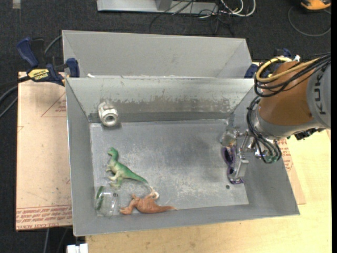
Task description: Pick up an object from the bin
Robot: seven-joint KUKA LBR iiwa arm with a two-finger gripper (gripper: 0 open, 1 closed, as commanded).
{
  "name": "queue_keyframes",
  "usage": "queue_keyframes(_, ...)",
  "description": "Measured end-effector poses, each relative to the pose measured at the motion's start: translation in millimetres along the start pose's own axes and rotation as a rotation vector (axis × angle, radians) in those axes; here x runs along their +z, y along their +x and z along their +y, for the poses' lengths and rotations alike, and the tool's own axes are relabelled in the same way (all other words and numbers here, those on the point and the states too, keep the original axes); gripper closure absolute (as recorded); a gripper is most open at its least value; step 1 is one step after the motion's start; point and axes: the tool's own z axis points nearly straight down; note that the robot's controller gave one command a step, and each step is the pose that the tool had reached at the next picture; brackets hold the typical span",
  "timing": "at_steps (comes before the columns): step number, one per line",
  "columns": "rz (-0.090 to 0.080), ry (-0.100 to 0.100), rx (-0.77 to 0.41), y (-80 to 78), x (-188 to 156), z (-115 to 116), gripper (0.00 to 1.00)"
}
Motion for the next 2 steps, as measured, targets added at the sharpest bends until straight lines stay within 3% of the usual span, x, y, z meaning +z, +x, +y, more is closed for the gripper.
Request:
queue_keyframes(1,0.002,0.000,0.016,-8.7,19,1,0.00)
queue_keyframes(2,-0.003,0.000,-0.015,-71.1,65,-27,0.00)
